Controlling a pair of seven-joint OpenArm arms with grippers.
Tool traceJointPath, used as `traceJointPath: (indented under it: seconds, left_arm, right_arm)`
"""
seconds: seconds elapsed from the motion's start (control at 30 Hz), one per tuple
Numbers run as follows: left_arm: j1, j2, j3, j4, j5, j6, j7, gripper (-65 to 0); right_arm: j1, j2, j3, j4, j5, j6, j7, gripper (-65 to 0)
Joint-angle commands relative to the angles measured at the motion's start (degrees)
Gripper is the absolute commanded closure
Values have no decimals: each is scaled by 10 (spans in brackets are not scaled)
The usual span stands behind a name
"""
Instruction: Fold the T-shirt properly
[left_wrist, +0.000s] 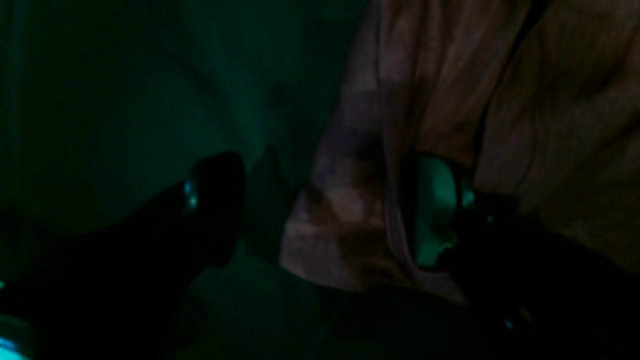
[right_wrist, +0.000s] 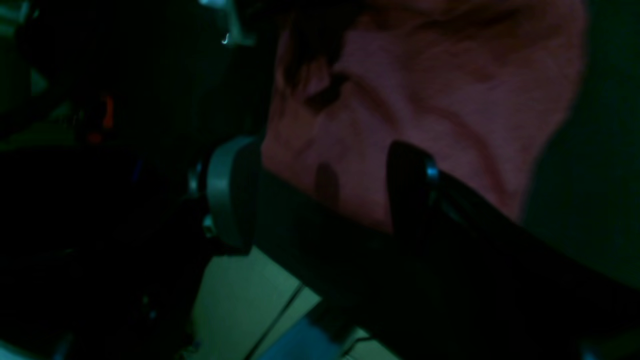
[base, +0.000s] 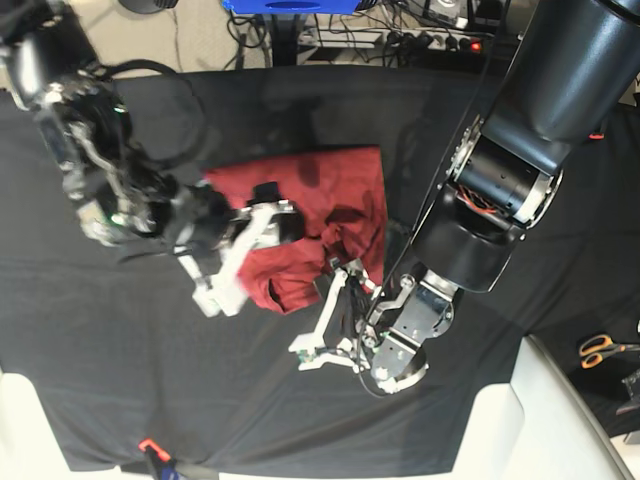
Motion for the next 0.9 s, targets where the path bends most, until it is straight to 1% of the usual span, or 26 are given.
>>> traceJointPath:
  seconds: [0.0, 0.07, 0.13, 0.17, 0.2, 0.23, 0.3, 0.4, 0.47, 0.53, 0.6, 0.7, 0.87]
  left_arm:
    - [-21, 2, -3, 9, -3, 1, -3, -454]
    - [-22, 2, -3, 9, -3, 1, -3, -454]
    - [-22, 2, -2, 9, -3, 1, -3, -454]
    - [-22, 2, -3, 9, -3, 1, -3, -454]
    - [-22, 2, -3, 9, -3, 1, -3, -454]
    - [-22, 2, -3, 9, -3, 1, -3, -454]
    - [-22, 2, -3, 9, -5, 1, -3, -454]
    - [-22, 2, -3, 9, -6, 1, -3, -454]
    - [-22, 2, -4, 9, -6, 1, -3, -454]
    - [-22, 2, -4, 9, -6, 1, -3, -454]
    - [-22, 2, -4, 9, -6, 1, -3, -454]
    - [-22, 2, -4, 9, -4, 1, -3, -454]
    - [-22, 2, -5, 9, -5, 1, -3, -454]
  right_arm:
    - [10, -10, 1, -3, 7, 6, -8, -303]
    - [12, -32, -3, -24, 6, 7, -37, -162]
    - [16, -53, -5, -39, 5, 7, -53, -26]
    - [18, -62, -5, -49, 5, 7, -56, 0]
    - [19, -68, -5, -58, 5, 7, -56, -6]
    - [26, -76, -5, -67, 5, 7, -55, -32]
    - [37, -87, -4, -88, 5, 22, -55, -35]
    - [60, -108, 0, -133, 4, 76, -50, -35]
    - [77, -116, 0, -177, 4, 111, -30, -35]
    - [88, -121, 0, -216, 6, 133, -13, -35]
    - [93, -128, 0, -248, 6, 138, 2, -35]
    - [97, -128, 0, -271, 6, 138, 19, -35]
    - [95, -127, 1, -280, 6, 138, 21, -35]
